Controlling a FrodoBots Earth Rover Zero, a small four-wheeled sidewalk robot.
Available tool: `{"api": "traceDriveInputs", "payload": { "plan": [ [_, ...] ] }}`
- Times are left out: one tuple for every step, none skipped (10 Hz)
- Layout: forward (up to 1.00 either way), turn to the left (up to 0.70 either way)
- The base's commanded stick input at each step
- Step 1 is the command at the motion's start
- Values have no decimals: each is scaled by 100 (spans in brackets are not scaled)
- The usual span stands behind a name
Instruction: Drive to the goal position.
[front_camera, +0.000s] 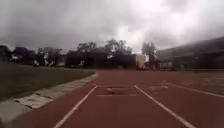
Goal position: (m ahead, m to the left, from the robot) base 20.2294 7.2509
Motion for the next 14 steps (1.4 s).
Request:
{"api": "traceDriveInputs", "payload": {
  "plan": [
    [70, 0],
    [70, 0],
    [70, 0],
    [70, 0],
    [70, 0],
    [70, 0],
    [70, 0],
    [70, 0],
    [70, 0],
    [70, 0],
    [70, 0],
    [70, 2],
    [70, 4],
    [70, 3]
  ]
}}
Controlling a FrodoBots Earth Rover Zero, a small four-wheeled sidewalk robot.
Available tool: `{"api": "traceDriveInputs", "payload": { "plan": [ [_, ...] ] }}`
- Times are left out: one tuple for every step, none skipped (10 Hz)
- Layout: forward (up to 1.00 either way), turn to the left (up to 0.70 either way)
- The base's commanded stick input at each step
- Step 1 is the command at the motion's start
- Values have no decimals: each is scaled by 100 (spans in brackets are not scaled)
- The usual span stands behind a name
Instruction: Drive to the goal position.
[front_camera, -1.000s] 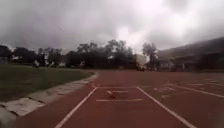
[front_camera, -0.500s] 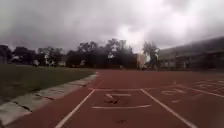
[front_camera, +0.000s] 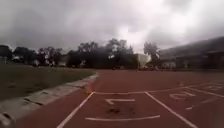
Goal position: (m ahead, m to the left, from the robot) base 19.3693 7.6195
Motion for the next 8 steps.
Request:
{"api": "traceDriveInputs", "payload": {
  "plan": [
    [70, 8],
    [70, 3],
    [70, 0],
    [70, 0],
    [70, 0],
    [70, 0],
    [70, 0],
    [70, 0]
  ]
}}
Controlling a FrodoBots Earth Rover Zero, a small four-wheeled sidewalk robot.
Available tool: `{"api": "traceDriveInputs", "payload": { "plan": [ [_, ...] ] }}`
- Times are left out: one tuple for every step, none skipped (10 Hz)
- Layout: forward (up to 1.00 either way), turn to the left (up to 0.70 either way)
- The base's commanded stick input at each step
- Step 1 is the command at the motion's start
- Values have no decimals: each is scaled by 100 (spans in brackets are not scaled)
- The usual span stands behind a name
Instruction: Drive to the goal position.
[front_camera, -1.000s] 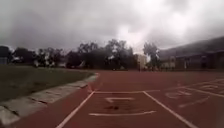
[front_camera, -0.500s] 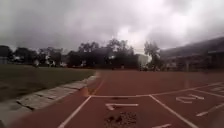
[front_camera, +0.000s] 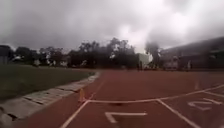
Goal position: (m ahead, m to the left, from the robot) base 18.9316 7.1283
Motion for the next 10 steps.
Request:
{"api": "traceDriveInputs", "payload": {
  "plan": [
    [70, 0],
    [70, 0],
    [70, 0],
    [70, 0],
    [70, 0],
    [70, 0],
    [70, 0],
    [70, 0],
    [70, 0],
    [70, 0]
  ]
}}
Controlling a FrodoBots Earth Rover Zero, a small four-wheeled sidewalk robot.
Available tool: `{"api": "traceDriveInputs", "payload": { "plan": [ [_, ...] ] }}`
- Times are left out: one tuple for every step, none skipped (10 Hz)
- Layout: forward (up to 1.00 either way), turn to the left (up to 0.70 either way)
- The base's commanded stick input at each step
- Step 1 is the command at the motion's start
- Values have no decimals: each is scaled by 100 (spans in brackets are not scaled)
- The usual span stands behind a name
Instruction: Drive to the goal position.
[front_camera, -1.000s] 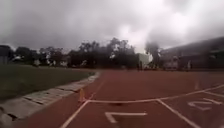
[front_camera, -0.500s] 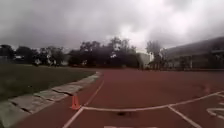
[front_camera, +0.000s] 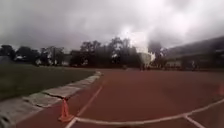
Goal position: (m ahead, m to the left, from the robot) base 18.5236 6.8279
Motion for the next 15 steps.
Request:
{"api": "traceDriveInputs", "payload": {
  "plan": [
    [70, 0],
    [70, 0],
    [70, 2],
    [70, 2],
    [70, 0],
    [70, 0],
    [70, 0],
    [70, 0],
    [70, 2],
    [70, 0],
    [70, 2],
    [70, -7],
    [70, -24],
    [70, -35],
    [70, -35]
  ]
}}
